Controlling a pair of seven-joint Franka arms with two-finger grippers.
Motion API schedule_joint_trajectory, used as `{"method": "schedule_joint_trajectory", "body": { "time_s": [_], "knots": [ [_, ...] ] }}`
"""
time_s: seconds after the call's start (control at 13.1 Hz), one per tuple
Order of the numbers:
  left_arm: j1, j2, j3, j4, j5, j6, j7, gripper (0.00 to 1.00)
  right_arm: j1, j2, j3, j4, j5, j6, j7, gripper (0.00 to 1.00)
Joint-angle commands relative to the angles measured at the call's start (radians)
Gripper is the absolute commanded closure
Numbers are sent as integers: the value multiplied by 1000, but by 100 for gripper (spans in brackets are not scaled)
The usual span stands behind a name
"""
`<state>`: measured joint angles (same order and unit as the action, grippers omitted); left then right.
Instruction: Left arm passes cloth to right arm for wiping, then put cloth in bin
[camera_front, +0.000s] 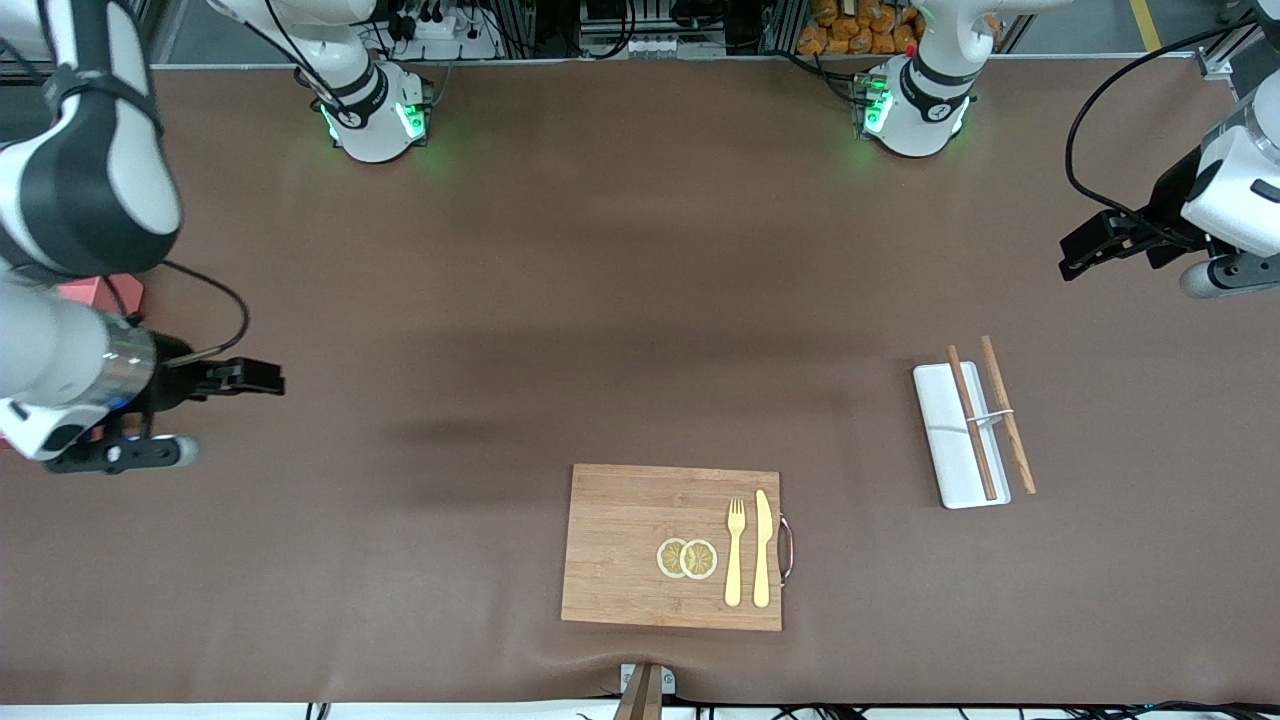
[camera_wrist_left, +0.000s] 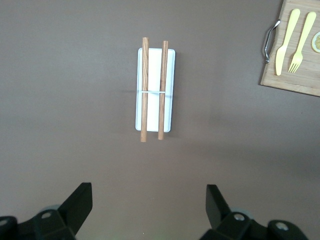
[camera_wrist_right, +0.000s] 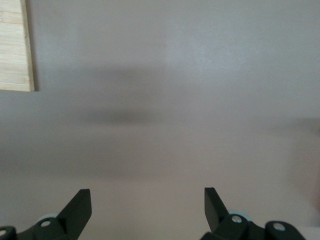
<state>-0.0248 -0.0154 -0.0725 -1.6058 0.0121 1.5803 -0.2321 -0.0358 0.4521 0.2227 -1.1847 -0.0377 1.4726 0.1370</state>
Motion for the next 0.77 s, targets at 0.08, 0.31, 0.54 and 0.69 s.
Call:
{"method": "schedule_joint_trajectory", "body": {
  "time_s": [0.08, 0.31, 0.54, 0.69],
  "knots": [
    [2, -31, -3, -29, 28, 15, 17, 0, -5, -104, -71, -75, 21, 9, 41, 0],
    [-1, -43, -4, -43, 28, 17, 17, 0, -15, -243, -132, -140, 22, -5, 21, 0],
    [-1, -95, -6, -123, 28, 62, 17, 0, -15, -360, -200, -286, 30, 67, -146, 0],
    [-1, -115, -6, -160, 28, 90, 17, 0, -21, -444, -221, -415, 71, 132, -174, 0]
  ]
}}
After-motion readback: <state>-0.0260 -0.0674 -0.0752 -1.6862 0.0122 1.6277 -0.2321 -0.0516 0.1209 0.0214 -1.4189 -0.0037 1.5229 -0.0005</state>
